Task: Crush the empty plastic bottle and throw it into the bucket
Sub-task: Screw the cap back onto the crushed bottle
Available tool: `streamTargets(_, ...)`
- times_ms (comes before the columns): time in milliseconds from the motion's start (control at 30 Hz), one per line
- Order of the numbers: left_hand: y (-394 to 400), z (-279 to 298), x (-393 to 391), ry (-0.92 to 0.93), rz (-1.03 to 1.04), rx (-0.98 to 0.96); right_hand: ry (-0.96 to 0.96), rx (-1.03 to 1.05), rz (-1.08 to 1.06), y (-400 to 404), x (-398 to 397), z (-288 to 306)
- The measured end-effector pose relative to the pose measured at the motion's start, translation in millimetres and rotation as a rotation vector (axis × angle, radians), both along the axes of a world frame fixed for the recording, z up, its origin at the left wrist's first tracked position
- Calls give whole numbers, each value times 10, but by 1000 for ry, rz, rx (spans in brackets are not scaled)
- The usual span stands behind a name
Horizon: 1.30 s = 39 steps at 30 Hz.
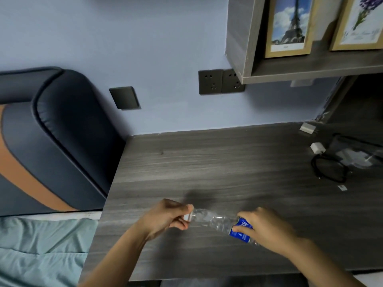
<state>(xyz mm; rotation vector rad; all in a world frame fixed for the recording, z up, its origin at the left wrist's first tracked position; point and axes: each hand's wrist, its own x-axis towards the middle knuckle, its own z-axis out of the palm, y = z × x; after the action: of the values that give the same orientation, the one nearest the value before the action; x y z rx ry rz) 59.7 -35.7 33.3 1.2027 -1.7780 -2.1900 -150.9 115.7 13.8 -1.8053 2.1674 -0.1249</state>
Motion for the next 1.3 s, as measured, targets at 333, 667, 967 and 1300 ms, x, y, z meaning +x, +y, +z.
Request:
streamTargets(333,13,42,93,78,-80,-236,-203,62,-62,24,29,34)
streamTargets(667,54,144,34,-10,-79,-210,-188,70,-55,64,93,34)
streamTargets(967,95,261,102,162,-228,-499,-728,126,-167,44,-28,51)
streamTargets(1300,87,140,76,143,-5,-348,-719,131,-125,89,19,50)
